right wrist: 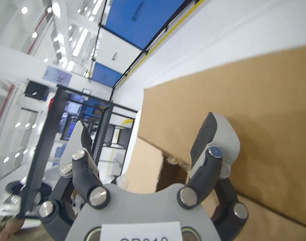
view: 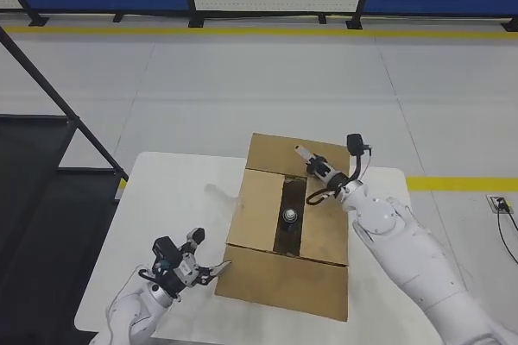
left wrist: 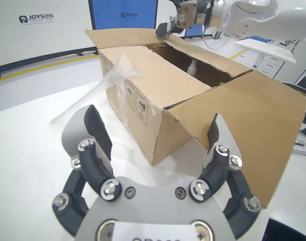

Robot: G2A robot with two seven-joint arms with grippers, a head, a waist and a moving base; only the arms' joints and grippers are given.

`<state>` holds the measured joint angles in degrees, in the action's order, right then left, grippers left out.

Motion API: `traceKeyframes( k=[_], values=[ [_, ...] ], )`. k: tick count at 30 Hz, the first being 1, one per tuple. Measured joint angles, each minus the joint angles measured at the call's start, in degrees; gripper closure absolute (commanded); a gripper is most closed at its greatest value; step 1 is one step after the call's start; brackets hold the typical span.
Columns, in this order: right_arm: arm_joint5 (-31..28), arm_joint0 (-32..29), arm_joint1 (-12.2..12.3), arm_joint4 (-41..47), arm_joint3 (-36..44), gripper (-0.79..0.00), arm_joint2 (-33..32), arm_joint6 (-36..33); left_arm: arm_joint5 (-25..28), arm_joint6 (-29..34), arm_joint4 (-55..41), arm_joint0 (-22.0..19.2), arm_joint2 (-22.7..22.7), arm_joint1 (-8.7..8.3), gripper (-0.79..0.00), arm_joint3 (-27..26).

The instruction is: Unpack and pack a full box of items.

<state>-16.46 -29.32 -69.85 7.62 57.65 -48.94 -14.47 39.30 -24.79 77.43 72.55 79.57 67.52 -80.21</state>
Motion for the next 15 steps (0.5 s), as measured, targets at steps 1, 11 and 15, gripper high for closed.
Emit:
traceKeyframes(
  k=[1,11,15],
  values=[
    [-1.46,-1.86,0.67,0.68,2.55,-0.785,-1.33,-2.88,-0.09,-0.22,-1.19,0.1,0.72,-0.07,-0.785,-0.19],
    [3.94,-15.04,4.86,-1.05,21.86,-0.785,-9.35,-20.62,-12.54,3.54,-7.37,-3.99,1.62,0.71,-0.785,4.4],
    [8.31,-16.29,4.93,-3.4,24.38,-0.785,-8.99,-21.48,-17.7,2.04,-4.34,-6.57,-1.84,1.54,-0.785,7.69]
  ],
)
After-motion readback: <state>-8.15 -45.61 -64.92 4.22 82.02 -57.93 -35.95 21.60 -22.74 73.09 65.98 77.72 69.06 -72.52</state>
